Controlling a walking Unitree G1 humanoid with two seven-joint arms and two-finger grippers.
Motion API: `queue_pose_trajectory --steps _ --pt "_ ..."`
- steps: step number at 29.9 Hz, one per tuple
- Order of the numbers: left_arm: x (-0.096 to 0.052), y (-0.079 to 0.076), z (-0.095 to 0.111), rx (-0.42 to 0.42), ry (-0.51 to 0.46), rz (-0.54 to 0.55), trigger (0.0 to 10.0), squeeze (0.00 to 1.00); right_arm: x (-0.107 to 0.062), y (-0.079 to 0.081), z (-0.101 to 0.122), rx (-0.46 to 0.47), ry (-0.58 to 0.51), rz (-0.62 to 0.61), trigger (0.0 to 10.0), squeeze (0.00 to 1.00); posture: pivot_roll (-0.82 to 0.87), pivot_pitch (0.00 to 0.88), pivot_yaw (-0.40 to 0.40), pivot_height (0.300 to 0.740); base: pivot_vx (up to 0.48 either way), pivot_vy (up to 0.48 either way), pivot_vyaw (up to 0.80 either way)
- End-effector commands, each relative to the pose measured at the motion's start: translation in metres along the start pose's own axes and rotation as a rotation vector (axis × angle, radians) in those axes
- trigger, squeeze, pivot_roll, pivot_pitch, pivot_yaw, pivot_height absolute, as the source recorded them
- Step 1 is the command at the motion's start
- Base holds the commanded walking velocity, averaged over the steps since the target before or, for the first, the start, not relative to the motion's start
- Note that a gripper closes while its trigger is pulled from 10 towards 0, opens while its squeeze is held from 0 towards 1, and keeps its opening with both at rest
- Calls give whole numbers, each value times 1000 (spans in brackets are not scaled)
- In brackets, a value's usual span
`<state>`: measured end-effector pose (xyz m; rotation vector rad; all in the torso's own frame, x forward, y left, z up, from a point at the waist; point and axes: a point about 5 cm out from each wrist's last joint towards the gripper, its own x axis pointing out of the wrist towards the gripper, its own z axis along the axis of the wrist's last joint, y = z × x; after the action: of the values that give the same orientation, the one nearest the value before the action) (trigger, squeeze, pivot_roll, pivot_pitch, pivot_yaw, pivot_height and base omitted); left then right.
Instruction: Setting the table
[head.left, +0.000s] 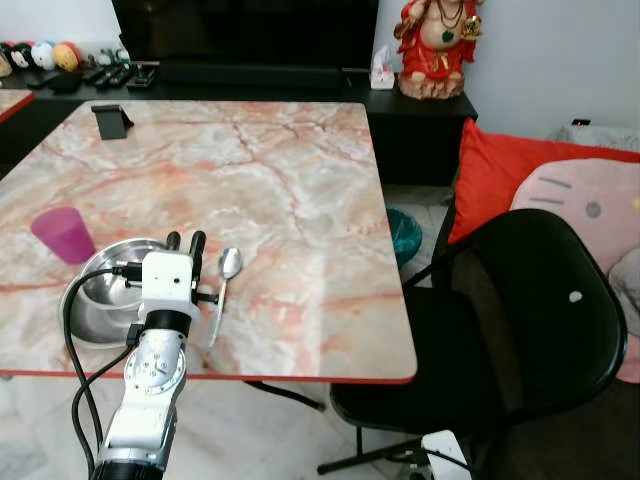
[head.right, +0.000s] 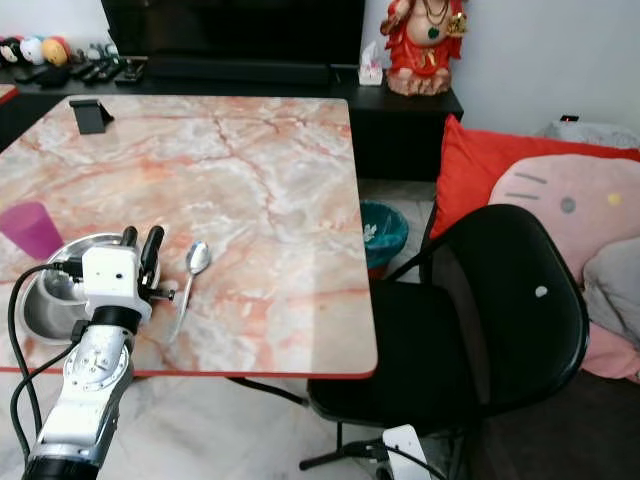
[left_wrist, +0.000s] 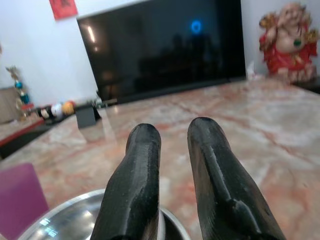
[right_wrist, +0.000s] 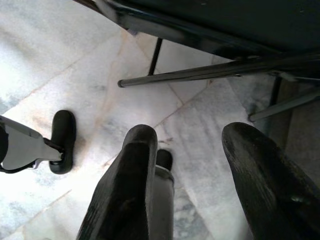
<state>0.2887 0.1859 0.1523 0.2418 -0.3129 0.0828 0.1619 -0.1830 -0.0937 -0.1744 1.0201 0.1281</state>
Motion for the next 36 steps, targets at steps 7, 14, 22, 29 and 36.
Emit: queue_pose_trajectory --steps 7,14,22,29,36 --pt "2 4 10 8 -28 17 10000 0 -1 0 -3 0 6 -2 10000 0 -34 0 5 740 0 312 0" --pt "0 2 12 3 -29 18 10000 0 -1 0 -2 -7 -5 -4 10000 0 -20 0 -1 740 0 38 0" --pt "-6 5 11 11 -14 23 10000 0 -1 -1 -2 -17 -7 -12 10000 0 -6 0 -6 740 0 270 0" --pt "-3 8 14 16 -14 38 10000 0 0 -1 0 -16 -12 -14 10000 0 -4 0 -6 740 0 275 0" --pt "-3 8 14 17 -8 43 10000 0 0 -1 1 -4 -16 -21 10000 0 -8 0 -5 740 0 279 0"
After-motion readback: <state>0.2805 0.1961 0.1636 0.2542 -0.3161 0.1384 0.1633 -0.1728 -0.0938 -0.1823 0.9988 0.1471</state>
